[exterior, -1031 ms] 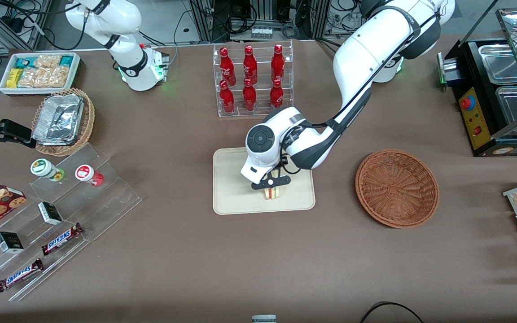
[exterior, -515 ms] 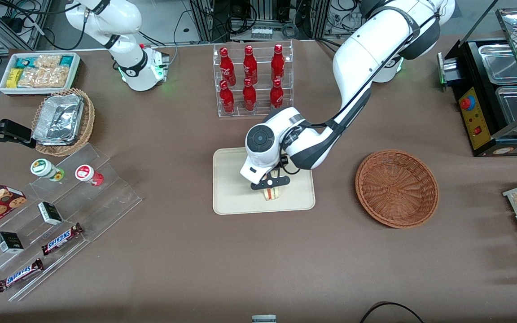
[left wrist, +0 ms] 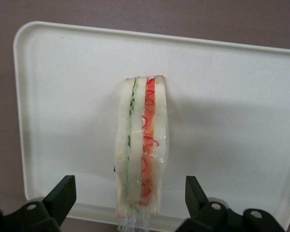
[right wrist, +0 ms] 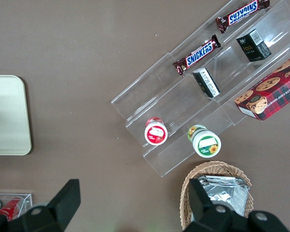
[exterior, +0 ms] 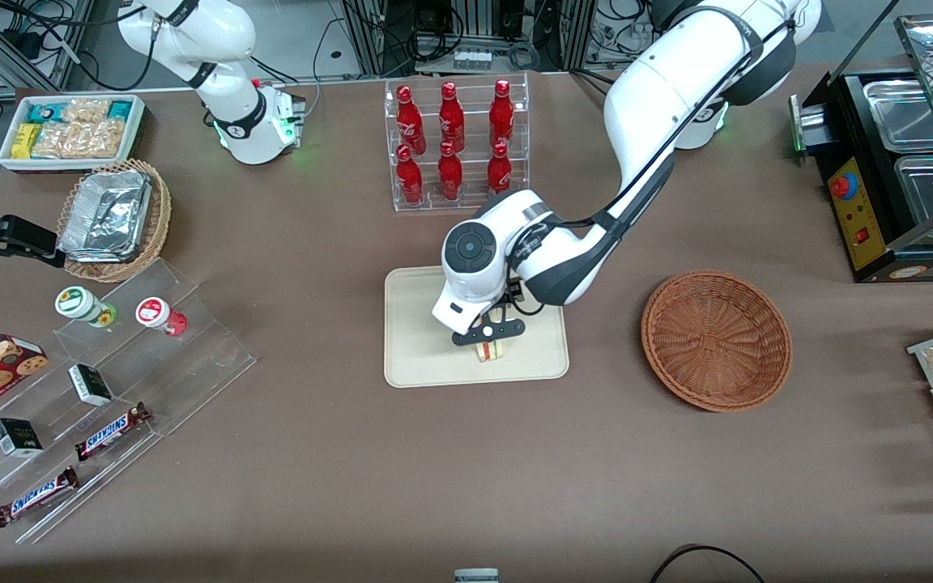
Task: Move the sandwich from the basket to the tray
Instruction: 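Lower the sandwich onto the tray and open the left gripper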
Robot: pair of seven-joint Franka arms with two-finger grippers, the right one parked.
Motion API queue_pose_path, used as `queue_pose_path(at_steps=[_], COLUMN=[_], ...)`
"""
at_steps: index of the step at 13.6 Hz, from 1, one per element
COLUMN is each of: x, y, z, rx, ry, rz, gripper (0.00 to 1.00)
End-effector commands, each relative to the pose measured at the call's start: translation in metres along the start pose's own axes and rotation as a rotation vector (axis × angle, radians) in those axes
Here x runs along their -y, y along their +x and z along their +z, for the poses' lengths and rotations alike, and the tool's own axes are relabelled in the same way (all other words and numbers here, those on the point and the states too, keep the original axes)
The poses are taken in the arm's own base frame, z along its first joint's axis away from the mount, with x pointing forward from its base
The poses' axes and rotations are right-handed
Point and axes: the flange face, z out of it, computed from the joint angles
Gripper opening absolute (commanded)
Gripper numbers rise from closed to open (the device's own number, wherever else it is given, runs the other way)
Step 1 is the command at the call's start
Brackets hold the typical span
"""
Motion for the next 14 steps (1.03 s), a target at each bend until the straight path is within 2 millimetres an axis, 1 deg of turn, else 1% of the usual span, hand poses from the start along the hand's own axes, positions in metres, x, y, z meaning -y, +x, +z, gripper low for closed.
queue_pose_path(at_steps=[1,3,6,7,8,10,11,12,13,14], x=[0.007,0.011,0.026,0.030,0.037,0.066,0.077,0.092,0.110,0.127], y=[0.001,0.002,-0.006,-0.010,-0.010,0.006,0.009,0.017,0.030,0.039], z=[-0.043,-0.079,-0.131,-0.146,-0.156,-0.178,-0.186,-0.194,-0.200,-0.198], rx=[0.001,0.032,0.022,0.008,-0.002,-0.031,-0.038,-0.041,-0.027,-0.016], ry=[0.026,0.008,0.006,0.006,0.014,0.047,0.063,0.069,0.056,0.056], rz=[0.031,0.030,0.077,0.076,0.074,0.015,0.003,0.008,0.003,0.009], gripper=[1.00,1.00,1.00,1.00,1.00,1.00,1.00,1.00,1.00,1.00])
